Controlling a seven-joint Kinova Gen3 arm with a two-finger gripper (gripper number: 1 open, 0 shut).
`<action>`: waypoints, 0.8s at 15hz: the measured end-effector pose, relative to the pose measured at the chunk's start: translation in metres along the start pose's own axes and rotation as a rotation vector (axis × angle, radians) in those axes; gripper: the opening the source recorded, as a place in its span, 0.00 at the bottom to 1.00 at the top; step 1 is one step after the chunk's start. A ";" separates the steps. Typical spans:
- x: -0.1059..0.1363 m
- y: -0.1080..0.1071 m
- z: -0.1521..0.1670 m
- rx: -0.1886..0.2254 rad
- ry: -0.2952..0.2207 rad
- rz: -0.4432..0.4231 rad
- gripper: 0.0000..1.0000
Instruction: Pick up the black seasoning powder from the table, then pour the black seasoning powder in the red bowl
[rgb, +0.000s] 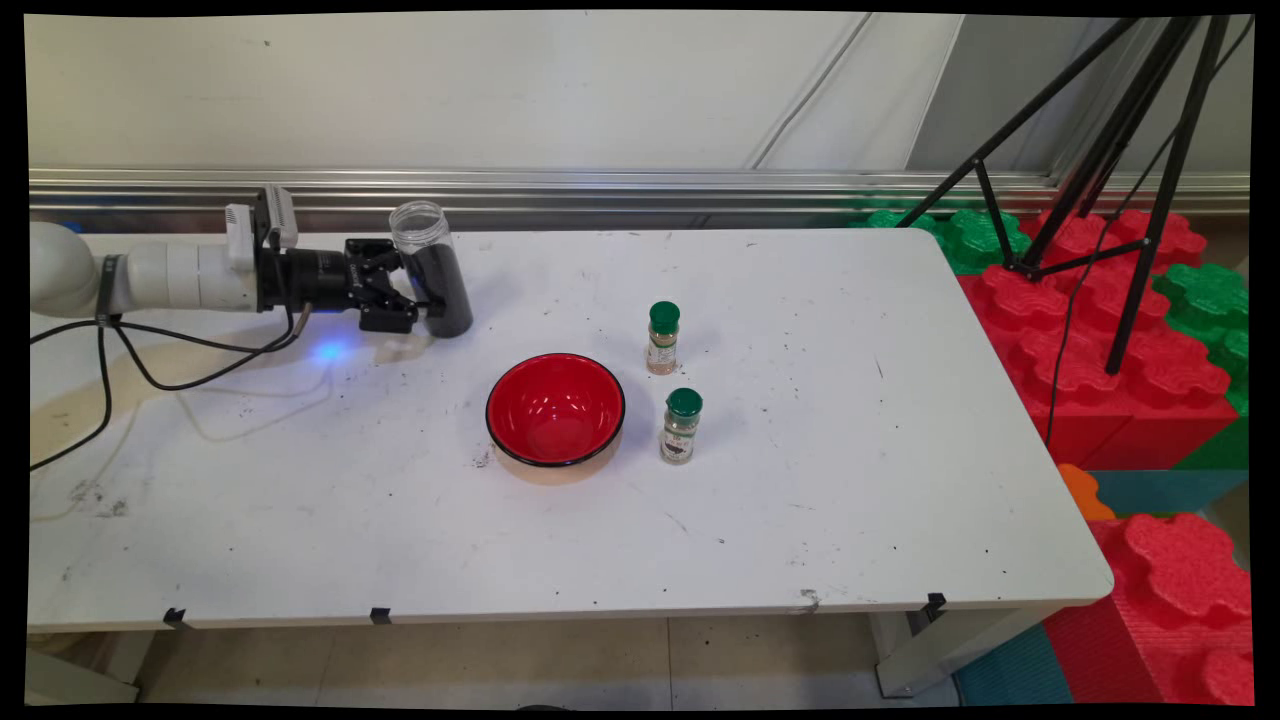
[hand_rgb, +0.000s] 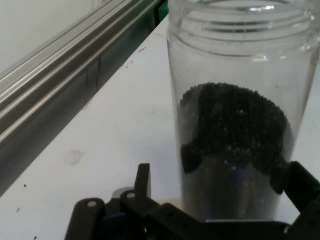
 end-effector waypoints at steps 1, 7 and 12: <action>0.000 0.000 0.001 -0.001 0.003 -0.001 1.00; -0.003 -0.003 0.011 -0.007 0.022 -0.006 0.00; -0.003 -0.004 0.017 -0.016 0.033 -0.019 0.00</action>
